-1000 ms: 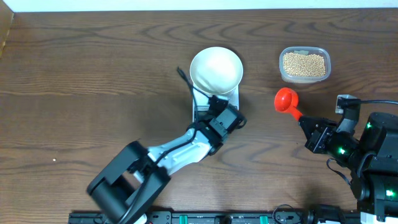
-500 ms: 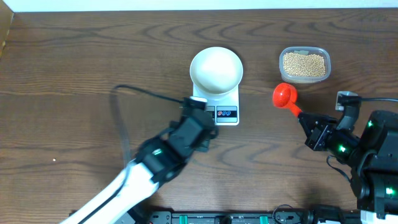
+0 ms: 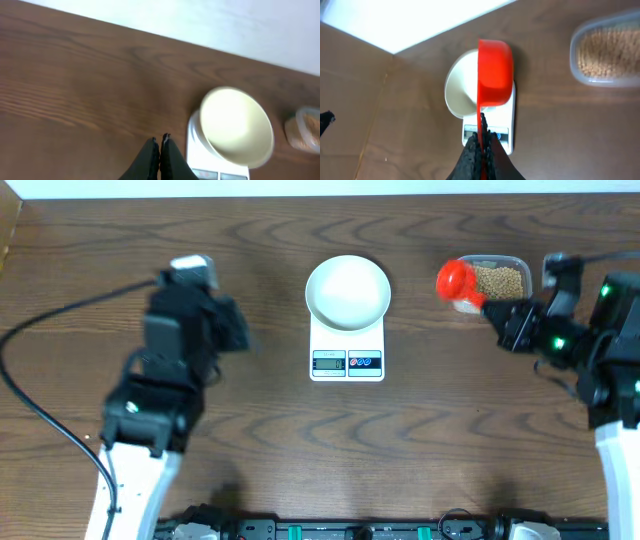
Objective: Scoop item into bowl and weigh 50g on scale
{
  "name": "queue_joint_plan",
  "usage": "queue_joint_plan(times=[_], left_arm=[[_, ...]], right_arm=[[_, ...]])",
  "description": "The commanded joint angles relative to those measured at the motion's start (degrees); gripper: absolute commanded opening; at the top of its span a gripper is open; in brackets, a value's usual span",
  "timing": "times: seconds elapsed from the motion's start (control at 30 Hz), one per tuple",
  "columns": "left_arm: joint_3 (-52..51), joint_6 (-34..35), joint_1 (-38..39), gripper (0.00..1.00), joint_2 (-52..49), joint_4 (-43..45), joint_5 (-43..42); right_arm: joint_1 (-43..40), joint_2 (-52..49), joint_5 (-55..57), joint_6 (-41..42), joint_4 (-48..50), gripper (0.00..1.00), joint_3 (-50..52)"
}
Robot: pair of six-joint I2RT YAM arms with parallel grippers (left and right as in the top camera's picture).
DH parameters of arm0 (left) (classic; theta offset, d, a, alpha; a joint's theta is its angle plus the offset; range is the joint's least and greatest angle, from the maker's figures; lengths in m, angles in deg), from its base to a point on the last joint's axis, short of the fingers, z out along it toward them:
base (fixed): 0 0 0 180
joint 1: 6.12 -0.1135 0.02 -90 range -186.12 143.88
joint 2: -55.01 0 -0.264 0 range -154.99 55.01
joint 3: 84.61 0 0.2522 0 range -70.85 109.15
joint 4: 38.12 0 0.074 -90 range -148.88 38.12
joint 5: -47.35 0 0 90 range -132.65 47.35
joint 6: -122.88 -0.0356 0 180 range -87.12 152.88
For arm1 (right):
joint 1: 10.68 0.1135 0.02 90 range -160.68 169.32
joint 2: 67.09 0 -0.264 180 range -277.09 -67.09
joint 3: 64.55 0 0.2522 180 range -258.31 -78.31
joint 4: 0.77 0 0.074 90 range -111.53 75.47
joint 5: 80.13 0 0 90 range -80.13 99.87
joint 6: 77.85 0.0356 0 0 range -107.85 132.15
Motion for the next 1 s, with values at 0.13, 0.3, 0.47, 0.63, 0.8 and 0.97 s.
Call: queue_joint_plan(times=[0.13, 0.3, 0.47, 0.63, 0.8, 0.97], left_arm=[[2.95, -2.32, -10.16, 0.07, -8.13, 1.36, -9.14], [6.82, -1.88, -10.47, 0.07, -13.2, 2.01, -12.11], [15.98, -2.1, -10.45, 0.07, -18.34, -1.62, -15.17], [20.33, -5.35, -10.45, 0.07, -20.94, -5.35, -16.85], [20.33, -13.44, -10.45, 0.07, -20.92, -13.05, -28.65], [20.31, -25.73, -8.63, 0.07, -20.92, -24.52, -29.7]], right_arm=[[-0.24, -5.14, 9.49, -3.34, -3.63, 0.01, -8.33], [-0.24, -6.03, 9.44, -1.05, -2.78, 0.01, -10.32], [-0.24, -7.56, 9.44, 2.62, -5.51, 0.01, -14.71], [-0.2, -10.45, 11.74, 2.47, -11.21, 0.01, -20.61], [-0.2, -12.52, 14.21, 2.49, -15.17, 0.01, -24.52], [-0.2, -12.52, 17.9, 2.25, -16.57, 0.01, -24.5]])
